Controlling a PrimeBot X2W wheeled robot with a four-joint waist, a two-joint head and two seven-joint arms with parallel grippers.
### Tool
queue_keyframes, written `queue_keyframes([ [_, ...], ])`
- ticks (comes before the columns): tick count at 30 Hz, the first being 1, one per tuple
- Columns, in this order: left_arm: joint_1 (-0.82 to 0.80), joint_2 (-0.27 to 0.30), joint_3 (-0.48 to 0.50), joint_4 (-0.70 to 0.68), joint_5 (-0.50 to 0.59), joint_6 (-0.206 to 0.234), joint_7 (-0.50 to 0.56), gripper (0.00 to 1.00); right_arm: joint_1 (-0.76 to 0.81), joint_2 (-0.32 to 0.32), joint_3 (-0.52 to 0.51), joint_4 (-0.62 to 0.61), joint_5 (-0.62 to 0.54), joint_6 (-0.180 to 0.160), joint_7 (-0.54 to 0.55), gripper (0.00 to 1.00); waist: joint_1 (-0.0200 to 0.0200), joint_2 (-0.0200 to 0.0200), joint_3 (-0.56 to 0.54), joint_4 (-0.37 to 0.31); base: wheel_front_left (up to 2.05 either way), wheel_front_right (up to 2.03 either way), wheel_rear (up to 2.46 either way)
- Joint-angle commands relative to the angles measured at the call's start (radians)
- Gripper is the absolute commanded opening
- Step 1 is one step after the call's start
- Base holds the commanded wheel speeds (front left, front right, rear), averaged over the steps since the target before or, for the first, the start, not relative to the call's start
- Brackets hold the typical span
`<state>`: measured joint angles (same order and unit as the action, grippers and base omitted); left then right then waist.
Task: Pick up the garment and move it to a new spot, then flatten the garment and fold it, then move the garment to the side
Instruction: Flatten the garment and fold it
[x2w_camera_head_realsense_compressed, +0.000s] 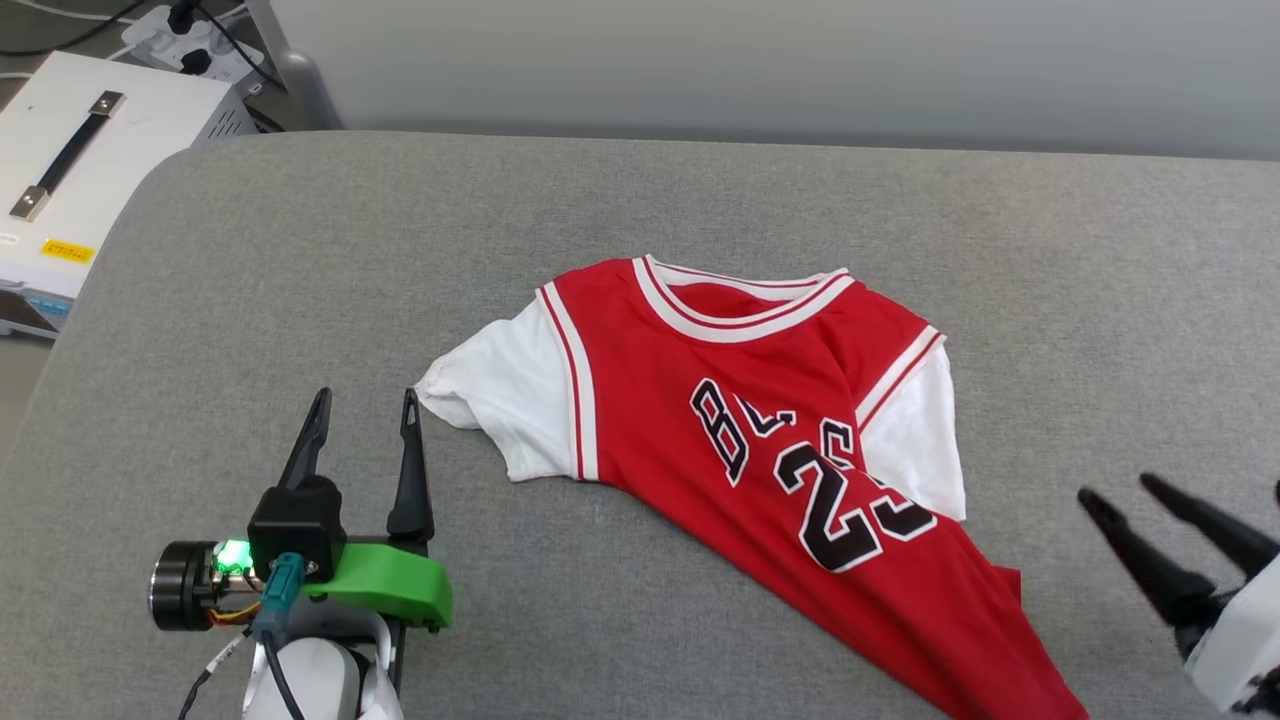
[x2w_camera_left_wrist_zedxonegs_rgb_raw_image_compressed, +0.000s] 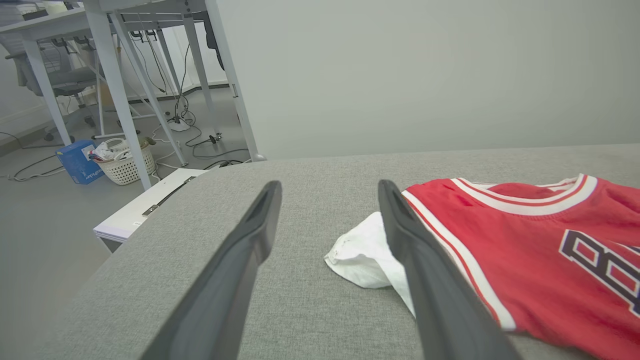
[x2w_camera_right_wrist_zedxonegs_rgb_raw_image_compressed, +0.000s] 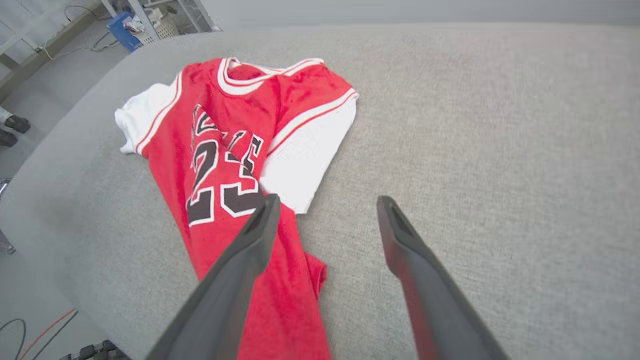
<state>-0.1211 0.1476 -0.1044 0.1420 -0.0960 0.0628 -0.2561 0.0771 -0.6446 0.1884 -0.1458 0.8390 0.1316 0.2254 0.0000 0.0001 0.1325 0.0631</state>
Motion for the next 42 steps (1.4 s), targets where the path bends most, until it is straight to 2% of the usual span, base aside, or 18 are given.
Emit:
queue_keyframes([
  [1, 0.014, -0.008, 0.004, -0.005, 0.007, -0.007, -0.006, 1.0, -0.035, -0.009, -0.037, -0.034, -0.021, -0.001, -0.006, 1.0, 0.0, -0.0001, 0.002, 0.002, 0.0, 0.0, 0.0],
  [4, 0.007, -0.012, 0.005, -0.013, 0.012, -0.008, -0.006, 1.0, -0.094, -0.029, -0.094, -0.079, -0.068, -0.001, 0.02, 1.0, 0.0, -0.0001, 0.014, 0.008, 0.0, 0.0, 0.0],
  [8, -0.011, -0.021, -0.003, -0.023, 0.021, -0.011, -0.006, 1.0, -0.218, -0.06, -0.099, -0.086, -0.114, -0.001, 0.107, 1.0, 0.0, -0.0001, 0.042, 0.027, 0.0, 0.0, 0.0],
  [12, -0.035, -0.031, -0.009, -0.03, 0.026, -0.015, -0.006, 1.0, -0.361, -0.098, -0.035, -0.034, -0.117, -0.001, 0.235, 1.0, 0.0, -0.0001, 0.076, 0.049, 0.0, 0.0, 0.0],
  [17, -0.078, -0.044, -0.014, -0.031, 0.028, -0.025, -0.006, 1.0, -0.555, -0.13, 0.105, 0.069, -0.08, -0.001, 0.431, 1.0, 0.0, -0.0001, 0.134, 0.084, 0.0, 0.0, 0.0],
  [23, -0.121, -0.063, -0.027, -0.04, 0.03, -0.028, -0.006, 1.0, -0.74, -0.104, 0.267, 0.223, -0.079, -0.001, 0.59, 1.0, 0.0, -0.0001, 0.203, 0.129, 0.0, 0.0, 0.0],
  [30, -0.153, -0.081, -0.042, -0.04, 0.026, -0.026, -0.006, 1.0, -0.805, -0.058, 0.423, 0.44, -0.102, -0.001, 0.593, 1.0, 0.0, -0.0001, 0.257, 0.173, 0.0, 0.0, 0.0],
  [35, -0.155, -0.087, -0.036, -0.037, 0.024, -0.02, -0.006, 1.0, -0.769, -0.045, 0.502, 0.511, -0.052, -0.001, 0.543, 1.0, 0.0, -0.0001, 0.26, 0.175, 0.0, 0.0, 0.0],
  [37, -0.146, -0.088, -0.027, -0.037, 0.026, -0.016, -0.006, 1.0, -0.764, -0.04, 0.514, 0.505, -0.021, -0.001, 0.478, 0.0, 0.0, -0.0001, 0.251, 0.163, 0.0, 0.0, 0.0],
  [42, -0.117, -0.083, -0.006, -0.032, 0.033, -0.019, -0.006, 1.0, -0.766, -0.069, 0.502, 0.446, 0.018, -0.001, 0.28, 0.0, 0.0, -0.0001, 0.206, 0.117, 0.0, 0.0, 0.0],
])
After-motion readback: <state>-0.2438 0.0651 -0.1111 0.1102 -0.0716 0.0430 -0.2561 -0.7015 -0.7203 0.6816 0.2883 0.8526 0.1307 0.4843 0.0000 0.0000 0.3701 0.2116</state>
